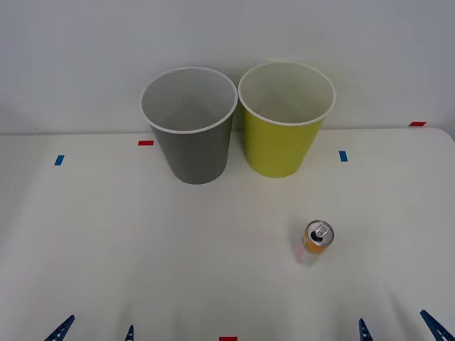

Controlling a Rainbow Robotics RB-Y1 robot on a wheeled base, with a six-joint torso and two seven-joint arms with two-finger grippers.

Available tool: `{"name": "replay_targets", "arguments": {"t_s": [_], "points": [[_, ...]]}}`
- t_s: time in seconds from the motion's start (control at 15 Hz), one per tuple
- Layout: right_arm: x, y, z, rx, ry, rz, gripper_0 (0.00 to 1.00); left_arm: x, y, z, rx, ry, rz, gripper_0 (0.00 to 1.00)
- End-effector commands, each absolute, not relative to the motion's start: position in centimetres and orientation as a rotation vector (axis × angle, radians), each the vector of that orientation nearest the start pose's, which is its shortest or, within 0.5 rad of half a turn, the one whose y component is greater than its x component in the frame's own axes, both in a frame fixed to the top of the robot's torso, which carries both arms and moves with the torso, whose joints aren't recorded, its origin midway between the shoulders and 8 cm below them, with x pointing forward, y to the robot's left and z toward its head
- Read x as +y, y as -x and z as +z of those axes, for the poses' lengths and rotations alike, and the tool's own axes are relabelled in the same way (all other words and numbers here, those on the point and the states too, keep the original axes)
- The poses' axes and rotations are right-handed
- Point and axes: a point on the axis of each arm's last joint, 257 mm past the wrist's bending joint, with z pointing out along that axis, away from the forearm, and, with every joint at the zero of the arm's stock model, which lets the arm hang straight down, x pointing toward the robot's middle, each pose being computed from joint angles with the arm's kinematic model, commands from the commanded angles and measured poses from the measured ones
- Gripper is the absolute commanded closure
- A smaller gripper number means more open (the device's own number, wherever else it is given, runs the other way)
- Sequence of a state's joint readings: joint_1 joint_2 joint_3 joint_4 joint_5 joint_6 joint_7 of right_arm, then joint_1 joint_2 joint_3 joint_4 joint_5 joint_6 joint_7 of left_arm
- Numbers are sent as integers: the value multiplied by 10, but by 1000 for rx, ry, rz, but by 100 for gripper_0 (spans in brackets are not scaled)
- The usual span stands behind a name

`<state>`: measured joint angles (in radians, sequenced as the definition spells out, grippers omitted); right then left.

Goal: Put cans in the gray bin and PET bottles in the light green bin.

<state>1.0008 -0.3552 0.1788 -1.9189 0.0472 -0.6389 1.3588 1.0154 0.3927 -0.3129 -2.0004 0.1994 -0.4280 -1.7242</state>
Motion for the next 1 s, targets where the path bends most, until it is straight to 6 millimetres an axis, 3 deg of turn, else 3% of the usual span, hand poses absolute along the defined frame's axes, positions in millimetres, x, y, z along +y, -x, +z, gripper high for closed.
{"name": "replay_targets", "arguments": {"t_s": [0.07, 0.27, 0.47, 0.67, 1.0], "points": [[-253, -226, -272, 1581, 148, 95, 0, 237, -218, -309, 1770, -165, -2, 0], [-255, -226, -272, 1582, 132, 101, 0, 237, -218, -309, 1770, -165, -2, 0], [-242, -225, -269, 1565, 61, 165, 0, 237, -218, -309, 1770, -165, -2, 0], [-230, -240, -261, 1521, 81, 178, 0, 237, -218, -309, 1770, -165, -2, 0], [-230, -259, -267, 1450, 87, 161, 0, 237, -218, -309, 1770, -165, -2, 0]]}}
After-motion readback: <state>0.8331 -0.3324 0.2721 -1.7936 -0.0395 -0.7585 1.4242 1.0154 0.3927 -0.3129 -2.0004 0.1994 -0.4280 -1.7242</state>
